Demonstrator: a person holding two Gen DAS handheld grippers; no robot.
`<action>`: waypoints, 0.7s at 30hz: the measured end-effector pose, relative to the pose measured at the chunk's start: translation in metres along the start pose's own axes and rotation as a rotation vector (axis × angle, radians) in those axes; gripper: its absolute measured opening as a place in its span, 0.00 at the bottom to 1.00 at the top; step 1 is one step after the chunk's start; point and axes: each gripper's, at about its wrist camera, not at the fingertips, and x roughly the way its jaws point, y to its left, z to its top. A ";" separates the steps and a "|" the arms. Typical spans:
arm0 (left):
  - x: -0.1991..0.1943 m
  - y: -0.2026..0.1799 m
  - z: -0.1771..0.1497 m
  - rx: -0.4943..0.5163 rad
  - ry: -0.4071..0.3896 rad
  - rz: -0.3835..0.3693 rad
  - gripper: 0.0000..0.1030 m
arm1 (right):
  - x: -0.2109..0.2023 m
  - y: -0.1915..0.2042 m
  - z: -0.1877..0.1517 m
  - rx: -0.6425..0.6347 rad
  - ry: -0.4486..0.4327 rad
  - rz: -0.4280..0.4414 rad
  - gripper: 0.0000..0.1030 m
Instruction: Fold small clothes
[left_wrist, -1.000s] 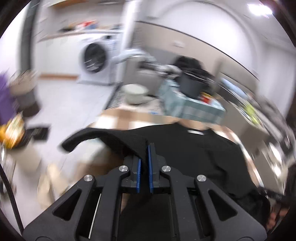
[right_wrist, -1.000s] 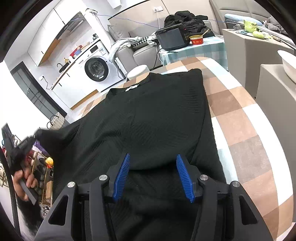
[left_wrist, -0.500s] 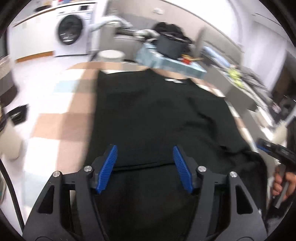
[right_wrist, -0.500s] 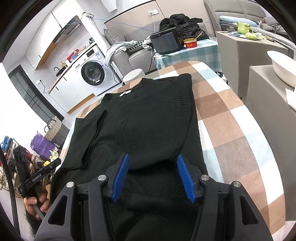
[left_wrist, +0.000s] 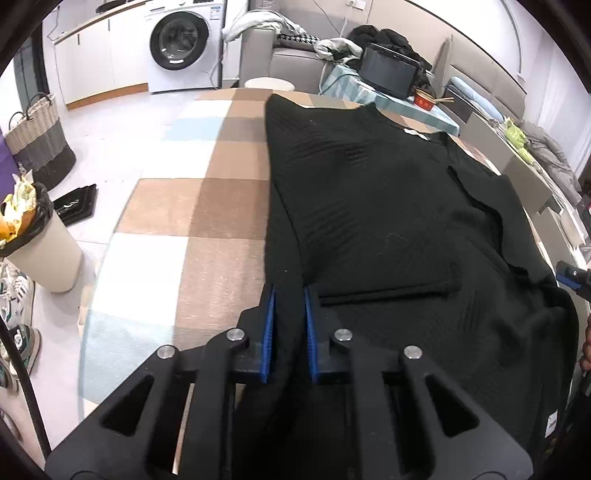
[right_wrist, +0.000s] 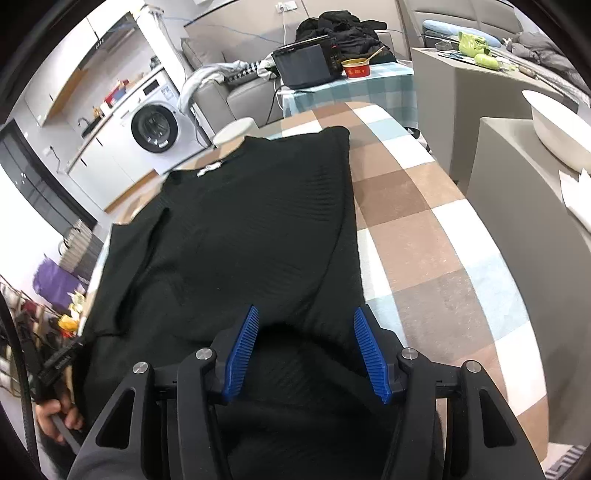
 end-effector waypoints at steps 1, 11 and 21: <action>-0.002 0.003 0.000 -0.018 -0.008 0.009 0.11 | 0.003 -0.001 0.001 -0.006 0.007 -0.020 0.54; -0.016 0.013 -0.016 -0.065 0.007 0.009 0.19 | -0.005 -0.009 -0.002 -0.080 0.036 -0.053 0.54; -0.017 0.007 -0.019 -0.041 -0.029 0.043 0.05 | 0.038 0.018 0.004 -0.275 0.075 -0.157 0.14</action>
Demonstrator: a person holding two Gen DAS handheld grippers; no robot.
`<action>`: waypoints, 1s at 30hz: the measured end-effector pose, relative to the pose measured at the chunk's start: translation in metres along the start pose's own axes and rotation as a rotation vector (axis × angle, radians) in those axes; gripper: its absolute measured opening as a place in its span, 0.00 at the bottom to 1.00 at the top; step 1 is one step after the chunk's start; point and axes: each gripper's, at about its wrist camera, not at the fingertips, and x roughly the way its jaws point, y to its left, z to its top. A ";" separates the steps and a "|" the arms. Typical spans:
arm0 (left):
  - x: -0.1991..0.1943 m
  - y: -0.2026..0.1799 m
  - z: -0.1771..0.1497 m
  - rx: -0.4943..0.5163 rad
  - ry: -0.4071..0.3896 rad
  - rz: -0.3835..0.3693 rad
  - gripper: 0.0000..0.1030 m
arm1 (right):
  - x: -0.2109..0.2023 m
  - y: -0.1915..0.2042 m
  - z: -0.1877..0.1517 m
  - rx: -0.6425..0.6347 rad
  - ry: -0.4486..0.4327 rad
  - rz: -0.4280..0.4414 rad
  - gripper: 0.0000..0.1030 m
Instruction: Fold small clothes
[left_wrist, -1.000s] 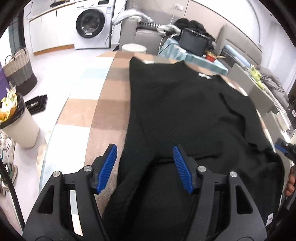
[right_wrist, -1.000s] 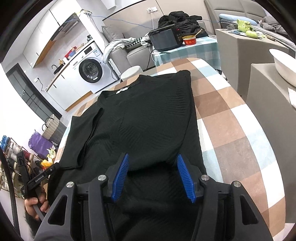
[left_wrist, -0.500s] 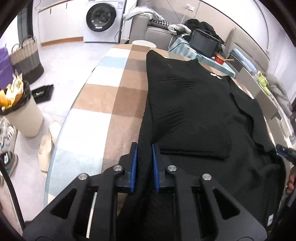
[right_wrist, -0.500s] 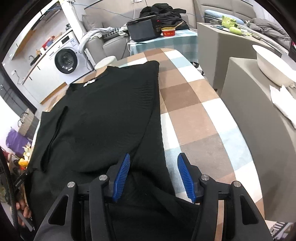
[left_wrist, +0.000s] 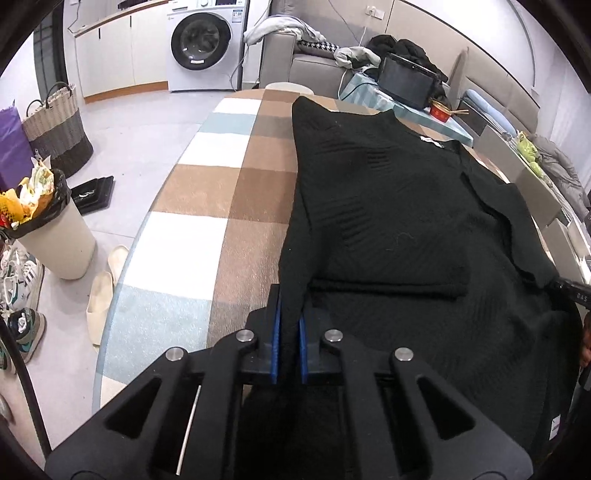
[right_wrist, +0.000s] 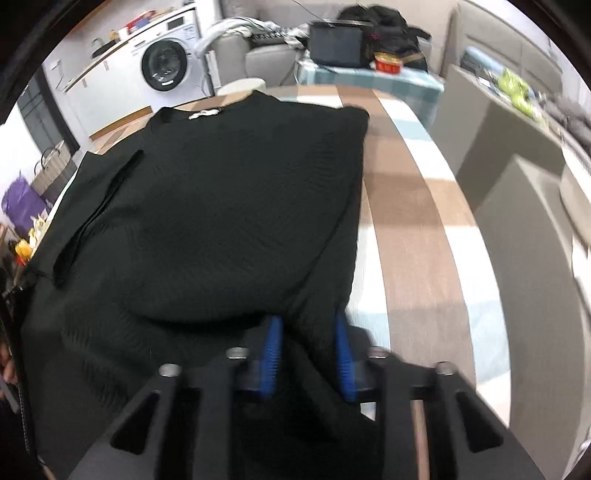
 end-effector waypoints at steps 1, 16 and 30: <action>0.000 0.000 0.001 0.001 -0.002 0.003 0.04 | 0.001 0.000 0.002 -0.001 -0.007 -0.006 0.12; -0.013 -0.005 0.016 -0.040 -0.042 0.006 0.31 | -0.004 -0.008 0.017 0.070 -0.039 -0.006 0.54; -0.108 0.025 -0.079 -0.051 -0.074 0.057 0.85 | -0.100 -0.022 -0.102 0.083 -0.101 0.193 0.83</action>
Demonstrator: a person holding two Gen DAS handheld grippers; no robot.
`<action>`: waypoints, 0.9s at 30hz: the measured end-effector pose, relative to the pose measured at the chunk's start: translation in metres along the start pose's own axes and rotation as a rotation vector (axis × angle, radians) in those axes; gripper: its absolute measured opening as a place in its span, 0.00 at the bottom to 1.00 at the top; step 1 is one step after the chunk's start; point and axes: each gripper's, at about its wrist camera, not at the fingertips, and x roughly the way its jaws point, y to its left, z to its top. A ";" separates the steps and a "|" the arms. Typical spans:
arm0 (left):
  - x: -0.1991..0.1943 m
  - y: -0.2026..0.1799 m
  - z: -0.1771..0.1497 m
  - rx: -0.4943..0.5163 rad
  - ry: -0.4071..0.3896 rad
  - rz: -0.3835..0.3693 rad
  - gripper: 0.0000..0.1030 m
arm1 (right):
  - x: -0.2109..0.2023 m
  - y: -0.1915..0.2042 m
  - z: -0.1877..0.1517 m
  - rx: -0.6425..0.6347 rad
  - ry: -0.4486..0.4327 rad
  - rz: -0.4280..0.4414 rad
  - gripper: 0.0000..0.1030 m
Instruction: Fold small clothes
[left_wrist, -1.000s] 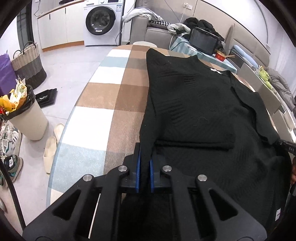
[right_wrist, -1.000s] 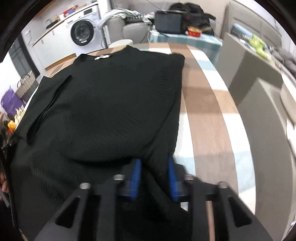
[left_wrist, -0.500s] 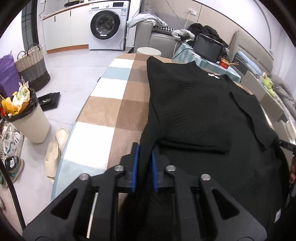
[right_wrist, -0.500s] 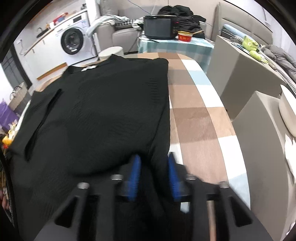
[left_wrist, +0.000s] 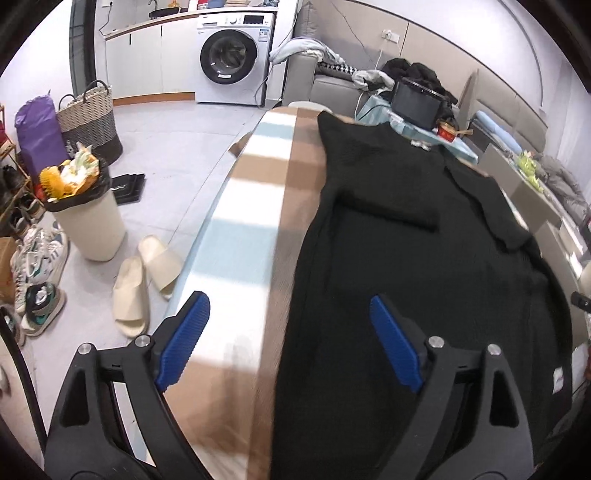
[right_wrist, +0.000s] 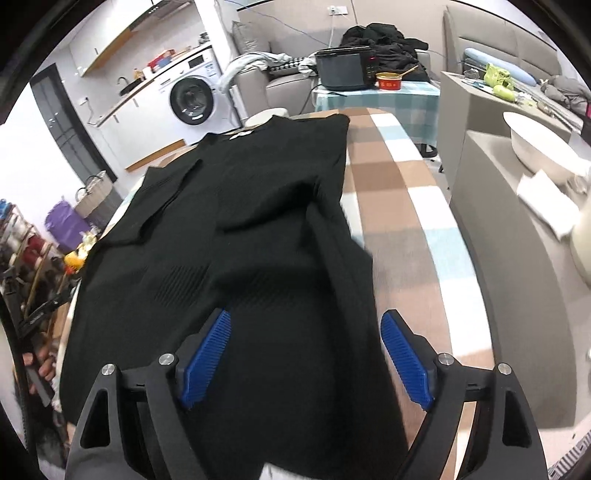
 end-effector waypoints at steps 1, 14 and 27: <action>-0.003 0.002 -0.006 0.002 0.004 0.009 0.85 | -0.004 -0.001 -0.007 0.001 0.001 0.004 0.83; -0.028 0.000 -0.061 0.060 0.097 -0.001 0.85 | -0.017 -0.029 -0.069 -0.013 0.073 -0.063 0.82; -0.026 -0.013 -0.071 0.123 0.117 -0.031 0.40 | -0.013 -0.028 -0.088 -0.106 0.079 -0.123 0.18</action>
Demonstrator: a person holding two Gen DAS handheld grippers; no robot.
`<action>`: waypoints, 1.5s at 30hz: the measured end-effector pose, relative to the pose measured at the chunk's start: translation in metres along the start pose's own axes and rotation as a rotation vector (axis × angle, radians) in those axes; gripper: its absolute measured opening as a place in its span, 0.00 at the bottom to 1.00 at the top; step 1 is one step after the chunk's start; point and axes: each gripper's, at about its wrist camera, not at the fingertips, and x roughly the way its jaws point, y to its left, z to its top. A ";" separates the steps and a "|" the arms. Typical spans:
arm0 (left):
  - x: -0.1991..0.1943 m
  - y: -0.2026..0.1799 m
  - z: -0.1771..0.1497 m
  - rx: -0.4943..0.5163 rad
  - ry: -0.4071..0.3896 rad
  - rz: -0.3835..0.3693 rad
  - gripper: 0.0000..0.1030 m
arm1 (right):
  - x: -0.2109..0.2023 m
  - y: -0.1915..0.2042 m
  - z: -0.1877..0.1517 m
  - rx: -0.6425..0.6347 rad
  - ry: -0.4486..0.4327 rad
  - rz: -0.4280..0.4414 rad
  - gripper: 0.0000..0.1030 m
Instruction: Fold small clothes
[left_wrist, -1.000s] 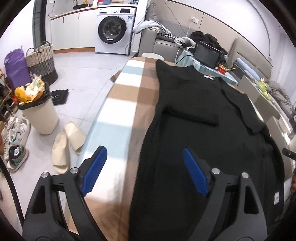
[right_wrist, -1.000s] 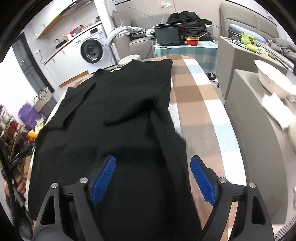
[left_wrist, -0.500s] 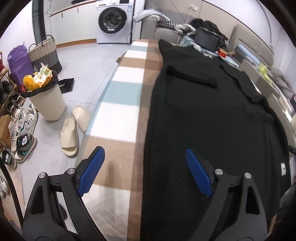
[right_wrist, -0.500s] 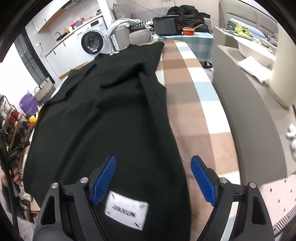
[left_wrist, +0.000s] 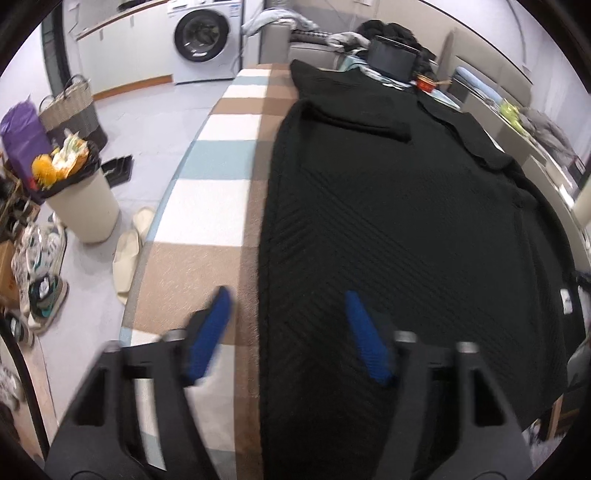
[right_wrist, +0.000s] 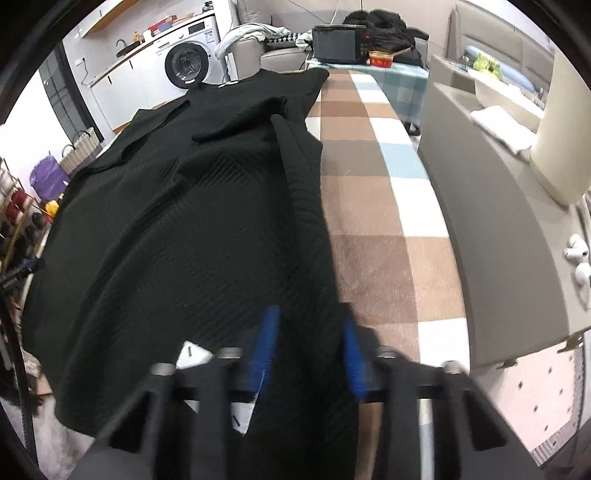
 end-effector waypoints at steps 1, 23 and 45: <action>0.000 -0.004 0.000 0.025 -0.007 0.005 0.22 | 0.001 0.002 0.001 -0.012 -0.003 0.004 0.06; -0.041 0.025 0.084 -0.084 -0.274 -0.119 0.05 | -0.059 -0.011 0.073 0.217 -0.453 0.205 0.04; 0.106 0.037 0.147 -0.173 -0.034 -0.100 0.28 | 0.082 -0.014 0.146 0.180 -0.098 0.169 0.51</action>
